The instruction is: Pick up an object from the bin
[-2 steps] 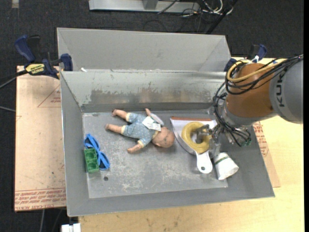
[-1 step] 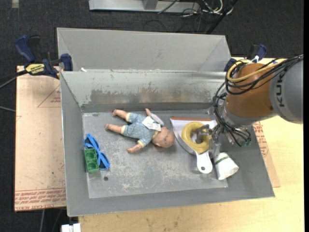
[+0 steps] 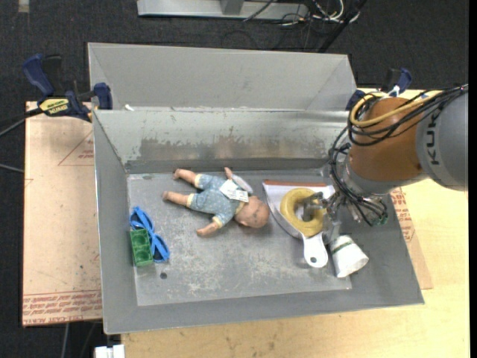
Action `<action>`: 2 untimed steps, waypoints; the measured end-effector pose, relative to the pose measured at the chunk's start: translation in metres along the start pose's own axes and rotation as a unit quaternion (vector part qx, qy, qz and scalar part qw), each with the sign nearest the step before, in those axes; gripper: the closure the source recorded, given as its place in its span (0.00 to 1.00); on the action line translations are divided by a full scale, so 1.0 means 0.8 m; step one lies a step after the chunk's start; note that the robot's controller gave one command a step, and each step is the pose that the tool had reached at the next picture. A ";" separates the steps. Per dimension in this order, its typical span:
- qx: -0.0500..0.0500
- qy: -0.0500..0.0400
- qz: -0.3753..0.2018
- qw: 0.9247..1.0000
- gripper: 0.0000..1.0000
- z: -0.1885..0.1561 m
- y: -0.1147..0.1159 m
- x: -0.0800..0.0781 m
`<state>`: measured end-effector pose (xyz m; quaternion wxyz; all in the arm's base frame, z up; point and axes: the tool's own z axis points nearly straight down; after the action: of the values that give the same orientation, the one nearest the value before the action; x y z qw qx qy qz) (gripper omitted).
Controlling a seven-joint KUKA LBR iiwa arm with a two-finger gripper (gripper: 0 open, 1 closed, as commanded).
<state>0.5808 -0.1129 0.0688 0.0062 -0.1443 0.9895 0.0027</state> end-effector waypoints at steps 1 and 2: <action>-0.001 0.002 0.000 1.000 1.00 -0.005 0.001 0.001; -0.002 0.005 0.000 1.000 1.00 -0.029 0.003 0.003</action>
Offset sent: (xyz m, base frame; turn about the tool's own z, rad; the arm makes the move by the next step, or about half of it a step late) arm 0.0002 -0.0001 0.0604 0.0000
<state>0.5775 -0.1117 0.0922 0.0014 -0.1440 0.9896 0.0045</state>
